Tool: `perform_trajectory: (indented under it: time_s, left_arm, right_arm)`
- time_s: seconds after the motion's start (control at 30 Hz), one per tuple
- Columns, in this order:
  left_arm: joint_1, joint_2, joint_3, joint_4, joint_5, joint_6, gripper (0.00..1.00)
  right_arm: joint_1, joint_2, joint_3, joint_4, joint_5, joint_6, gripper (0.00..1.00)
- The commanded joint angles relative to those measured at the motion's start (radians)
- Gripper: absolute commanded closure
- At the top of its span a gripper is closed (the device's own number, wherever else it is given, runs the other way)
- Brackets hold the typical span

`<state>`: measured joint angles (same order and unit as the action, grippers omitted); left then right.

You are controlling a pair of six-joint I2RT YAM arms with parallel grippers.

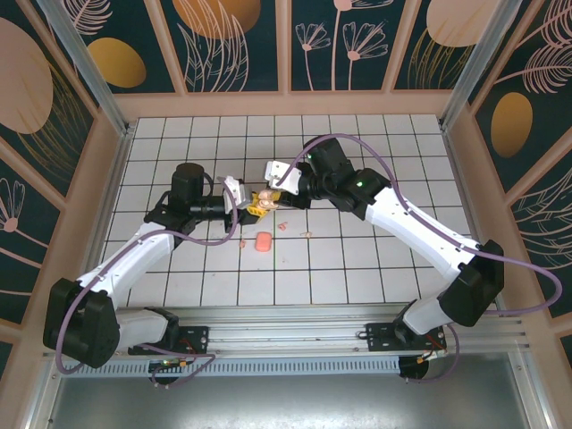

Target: Insert the wireless bluetooth earbuds into the charging case

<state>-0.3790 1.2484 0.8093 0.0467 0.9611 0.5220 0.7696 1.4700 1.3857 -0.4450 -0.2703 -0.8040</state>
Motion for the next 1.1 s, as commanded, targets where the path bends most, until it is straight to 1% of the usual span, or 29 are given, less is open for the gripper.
perform_trajectory:
  time_s: [0.0,0.2,0.4,0.47,0.53,0.6,0.67,0.77,0.93,1.07]
  left_arm:
    - [-0.006,-0.018,-0.049,0.17,0.081,-0.109,0.8]
    - [-0.007,-0.011,-0.12,0.412,0.103,-0.284,0.8]
    - [-0.006,0.013,-0.181,0.646,0.095,-0.455,0.82]
    - [-0.007,0.025,-0.21,0.764,0.076,-0.543,0.83]
    - [-0.006,0.042,-0.246,0.921,0.052,-0.653,0.83]
    - [-0.006,0.057,-0.267,1.011,0.027,-0.711,0.83]
    - [-0.007,0.066,-0.27,1.025,0.019,-0.724,0.83]
    - [-0.007,0.058,-0.27,1.006,0.028,-0.711,0.83]
    - [-0.006,0.031,-0.235,0.877,0.073,-0.619,0.83]
    - [-0.005,0.02,-0.215,0.839,0.097,-0.597,0.83]
  right_arm:
    - [-0.017,-0.042,-0.024,0.047,-0.007,0.032,0.58]
    - [-0.048,-0.081,-0.061,0.093,-0.055,0.081,0.58]
    - [-0.098,-0.124,-0.097,0.149,-0.157,0.154,0.58]
    - [-0.12,-0.135,-0.103,0.169,-0.194,0.196,0.58]
    - [-0.141,-0.143,-0.107,0.18,-0.228,0.23,0.58]
    - [-0.15,-0.149,-0.117,0.187,-0.244,0.246,0.58]
    - [-0.156,-0.154,-0.122,0.174,-0.277,0.241,0.58]
    - [-0.158,-0.155,-0.122,0.135,-0.365,0.199,0.58]
    - [-0.158,-0.138,-0.114,0.126,-0.461,0.168,0.57]
    - [-0.158,-0.1,-0.078,0.096,-0.535,0.152,0.56]
